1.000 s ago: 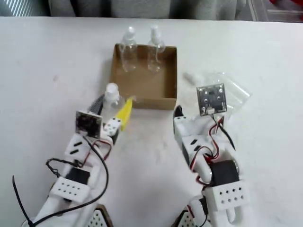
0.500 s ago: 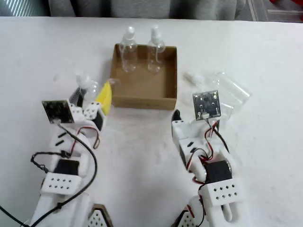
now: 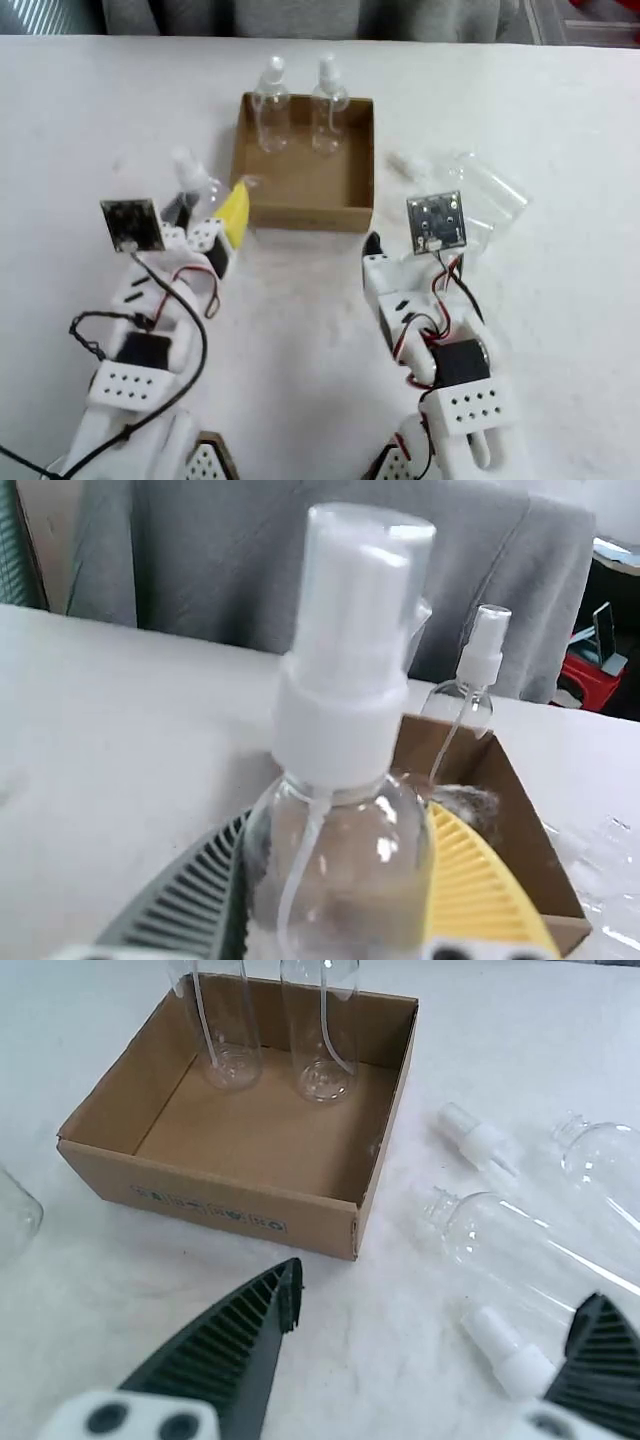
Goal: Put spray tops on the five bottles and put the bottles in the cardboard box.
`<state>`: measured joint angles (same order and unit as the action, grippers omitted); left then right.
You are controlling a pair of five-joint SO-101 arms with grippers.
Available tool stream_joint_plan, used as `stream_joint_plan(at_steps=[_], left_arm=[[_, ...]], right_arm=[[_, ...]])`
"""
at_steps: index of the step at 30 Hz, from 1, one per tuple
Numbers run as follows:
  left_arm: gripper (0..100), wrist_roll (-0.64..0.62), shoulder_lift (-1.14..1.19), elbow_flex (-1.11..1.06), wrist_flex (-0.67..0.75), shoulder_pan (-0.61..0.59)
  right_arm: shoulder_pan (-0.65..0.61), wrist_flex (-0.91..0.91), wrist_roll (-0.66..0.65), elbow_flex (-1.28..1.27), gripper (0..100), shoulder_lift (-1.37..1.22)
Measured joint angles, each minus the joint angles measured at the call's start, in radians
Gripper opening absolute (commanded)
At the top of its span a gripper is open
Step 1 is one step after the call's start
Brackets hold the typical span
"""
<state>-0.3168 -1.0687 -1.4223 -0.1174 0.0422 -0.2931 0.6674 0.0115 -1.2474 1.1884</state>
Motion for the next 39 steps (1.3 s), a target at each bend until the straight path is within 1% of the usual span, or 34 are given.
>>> stream_joint_plan(at_steps=[2, 3, 6, 8, 15, 17, 20, 23, 26, 29, 35, 39], left_arm=[[6, -0.051, 0.000, 0.055, -0.120, 0.003], [6, -0.061, 0.000, 0.069, -0.150, 0.003], [6, -0.072, 0.000, 0.075, -0.149, 0.003], [6, -0.069, 0.000, 0.075, -0.101, 0.003], [6, 0.051, 0.000, 0.057, 0.110, 0.003], [6, 0.084, 0.000, 0.057, 0.180, 0.026], [5, 0.173, 0.000, 0.057, 0.265, 0.089], [5, 0.253, 0.000, 0.057, 0.315, 0.141], [5, 0.282, 0.012, 0.077, 0.327, 0.149], [5, 0.290, 0.094, 0.157, 0.330, 0.144], [5, 0.290, 0.371, 0.356, 0.345, 0.124], [5, 0.290, 0.549, 0.420, 0.445, 0.126]], right_arm=[[-0.002, 0.000, 0.000, 0.000, 38.0, 0.000], [-0.002, 0.000, 0.000, 0.000, 38.0, 0.000], [0.000, 0.000, 0.000, 0.000, 38.0, 0.000], [-0.002, 0.000, 0.000, -0.002, 38.0, 0.000], [0.000, 0.015, 0.000, -0.038, 38.0, 0.003], [-0.002, 0.041, 0.000, -0.040, 38.0, 0.003], [0.003, 0.097, 0.000, -0.040, 38.0, 0.003], [0.003, 0.152, 0.000, -0.041, 38.0, 0.003], [0.006, 0.186, 0.000, -0.072, 38.0, 0.003], [0.011, 0.189, 0.000, -0.080, 38.0, 0.003], [0.008, 0.189, 0.000, -0.083, 38.0, 0.003], [0.008, 0.189, 0.000, -0.083, 38.0, 0.003]])
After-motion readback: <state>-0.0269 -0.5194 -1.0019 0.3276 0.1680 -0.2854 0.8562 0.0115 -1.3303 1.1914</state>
